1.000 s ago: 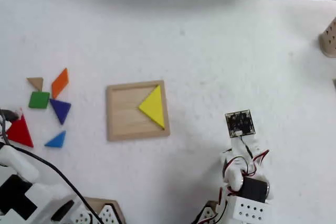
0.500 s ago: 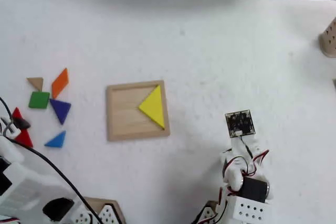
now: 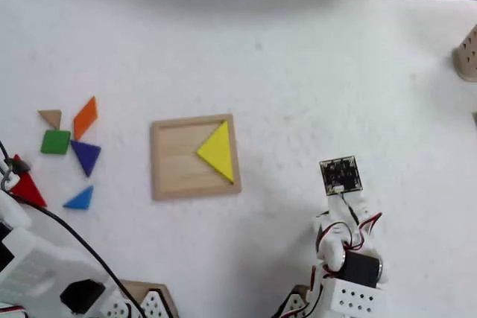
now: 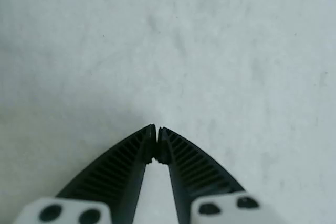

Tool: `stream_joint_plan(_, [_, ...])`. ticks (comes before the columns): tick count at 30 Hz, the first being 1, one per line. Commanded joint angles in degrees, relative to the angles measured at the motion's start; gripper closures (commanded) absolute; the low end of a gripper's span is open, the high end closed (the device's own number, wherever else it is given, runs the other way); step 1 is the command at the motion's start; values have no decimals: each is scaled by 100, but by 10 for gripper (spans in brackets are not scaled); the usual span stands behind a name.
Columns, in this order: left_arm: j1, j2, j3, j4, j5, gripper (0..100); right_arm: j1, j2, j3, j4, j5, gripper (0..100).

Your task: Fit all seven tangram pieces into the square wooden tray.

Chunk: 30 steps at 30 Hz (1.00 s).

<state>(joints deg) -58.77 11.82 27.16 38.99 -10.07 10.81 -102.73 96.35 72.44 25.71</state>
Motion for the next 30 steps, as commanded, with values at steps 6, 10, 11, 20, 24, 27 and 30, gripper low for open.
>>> stream_joint_plan(6, [145, -92, -308, 958, -211, 679, 31, -31, 53, 31, 62, 981])
stream_joint_plan(10, [145, -84, -316, 1081, 105, 679, 31, -31, 53, 31, 62, 981])
stream_joint_plan(11, [154, -84, -316, 1046, 97, 679, 31, -31, 53, 31, 62, 981])
stream_joint_plan(20, [171, -31, -255, 1046, 97, 679, 31, -31, 53, 31, 62, 981])
stream_joint_plan(24, [171, -31, -255, 1037, 97, 679, 31, -31, 53, 31, 62, 981])
stream_joint_plan(27, [180, -31, -255, 1020, 97, 679, 31, -31, 53, 31, 62, 981])
stream_joint_plan(30, [180, -31, -255, 1020, 97, 679, 31, -31, 53, 31, 62, 981])
